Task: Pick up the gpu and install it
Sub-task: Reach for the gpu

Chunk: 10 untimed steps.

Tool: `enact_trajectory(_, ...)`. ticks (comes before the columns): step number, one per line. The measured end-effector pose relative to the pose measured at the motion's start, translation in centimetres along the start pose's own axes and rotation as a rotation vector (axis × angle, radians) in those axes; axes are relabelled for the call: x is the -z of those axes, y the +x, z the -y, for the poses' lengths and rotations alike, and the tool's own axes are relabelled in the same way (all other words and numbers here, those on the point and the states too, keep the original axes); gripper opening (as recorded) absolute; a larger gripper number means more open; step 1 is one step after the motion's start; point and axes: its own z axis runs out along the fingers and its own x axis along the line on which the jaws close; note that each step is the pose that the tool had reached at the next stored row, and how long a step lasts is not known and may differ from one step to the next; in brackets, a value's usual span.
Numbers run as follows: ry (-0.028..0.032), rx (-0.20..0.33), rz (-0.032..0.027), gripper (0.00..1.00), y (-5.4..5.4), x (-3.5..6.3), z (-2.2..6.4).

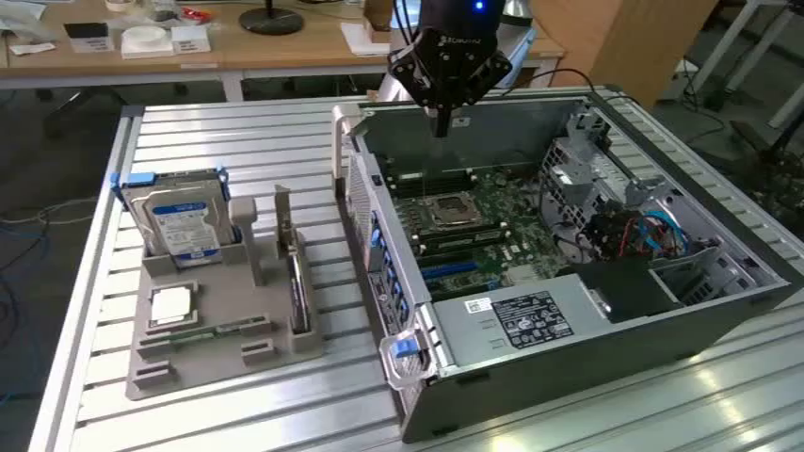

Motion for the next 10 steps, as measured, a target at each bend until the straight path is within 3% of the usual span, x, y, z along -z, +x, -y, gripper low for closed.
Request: enact_trajectory(10,0.0000,0.000,0.0000,0.11,0.15,0.01,0.01)
